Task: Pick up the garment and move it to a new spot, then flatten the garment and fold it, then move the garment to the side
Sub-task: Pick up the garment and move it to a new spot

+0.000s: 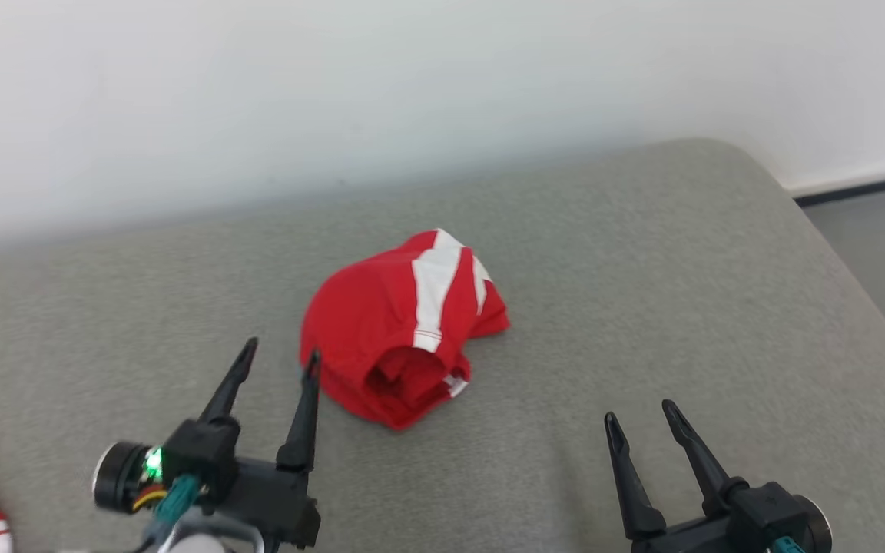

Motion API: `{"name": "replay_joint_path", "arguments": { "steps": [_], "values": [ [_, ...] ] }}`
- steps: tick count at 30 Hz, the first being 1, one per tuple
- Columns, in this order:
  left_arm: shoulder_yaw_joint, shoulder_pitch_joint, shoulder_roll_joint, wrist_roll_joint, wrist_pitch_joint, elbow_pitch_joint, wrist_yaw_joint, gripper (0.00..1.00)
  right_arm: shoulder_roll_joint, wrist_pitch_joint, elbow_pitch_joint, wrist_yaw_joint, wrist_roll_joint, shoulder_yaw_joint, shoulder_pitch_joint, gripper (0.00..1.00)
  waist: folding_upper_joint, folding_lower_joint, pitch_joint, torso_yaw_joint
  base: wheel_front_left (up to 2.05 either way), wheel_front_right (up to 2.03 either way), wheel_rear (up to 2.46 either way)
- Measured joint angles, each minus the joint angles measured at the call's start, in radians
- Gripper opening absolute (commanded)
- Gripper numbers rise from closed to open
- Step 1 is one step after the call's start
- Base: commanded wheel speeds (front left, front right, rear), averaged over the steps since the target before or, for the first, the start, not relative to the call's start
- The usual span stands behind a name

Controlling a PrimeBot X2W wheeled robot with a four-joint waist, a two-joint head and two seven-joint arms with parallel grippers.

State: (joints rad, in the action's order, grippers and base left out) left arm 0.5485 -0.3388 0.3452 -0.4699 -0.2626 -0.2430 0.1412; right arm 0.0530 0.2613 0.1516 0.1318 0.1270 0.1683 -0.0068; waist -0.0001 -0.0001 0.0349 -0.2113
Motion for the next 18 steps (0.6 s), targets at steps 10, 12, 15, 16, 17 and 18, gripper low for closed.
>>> {"name": "replay_joint_path", "arguments": {
  "steps": [10, 12, 15, 16, 17, 18],
  "values": [
    [-0.253, 0.284, -0.100, 0.182, 0.000, 0.213, 0.103, 1.00, 0.009, 0.000, -0.008, 0.000, -0.011, -0.004, 0.019, 1.00, 0.0001, -0.0001, -0.060, 0.122, 0.00, 0.00, 0.00],
    [-0.295, 0.316, -0.120, 0.207, 0.000, 0.226, 0.104, 1.00, 0.011, 0.000, -0.012, 0.000, -0.013, -0.006, 0.027, 1.00, 0.0001, -0.0001, -0.070, 0.141, 0.00, 0.00, 0.00],
    [-0.344, 0.369, -0.155, 0.240, 0.000, 0.243, 0.094, 1.00, 0.013, 0.000, -0.016, 0.000, -0.015, -0.011, 0.039, 1.00, 0.0001, -0.0001, -0.086, 0.162, 0.00, 0.00, 0.00],
    [-0.353, 0.384, -0.162, 0.255, 0.000, 0.248, 0.086, 1.00, 0.015, 0.000, -0.018, 0.000, -0.018, -0.010, 0.044, 1.00, 0.0001, -0.0001, -0.091, 0.168, 0.00, 0.00, 0.00],
    [-0.360, 0.396, -0.168, 0.275, 0.000, 0.252, 0.078, 1.00, 0.016, 0.000, -0.019, 0.000, -0.022, -0.010, 0.050, 1.00, 0.0001, -0.0001, -0.096, 0.173, 0.00, 0.00, 0.00],
    [-0.368, 0.408, -0.180, 0.291, 0.000, 0.257, 0.077, 1.00, 0.017, 0.000, -0.020, 0.000, -0.024, -0.010, 0.056, 1.00, 0.0001, -0.0001, -0.101, 0.177, 0.00, 0.00, 0.00]
  ]
}}
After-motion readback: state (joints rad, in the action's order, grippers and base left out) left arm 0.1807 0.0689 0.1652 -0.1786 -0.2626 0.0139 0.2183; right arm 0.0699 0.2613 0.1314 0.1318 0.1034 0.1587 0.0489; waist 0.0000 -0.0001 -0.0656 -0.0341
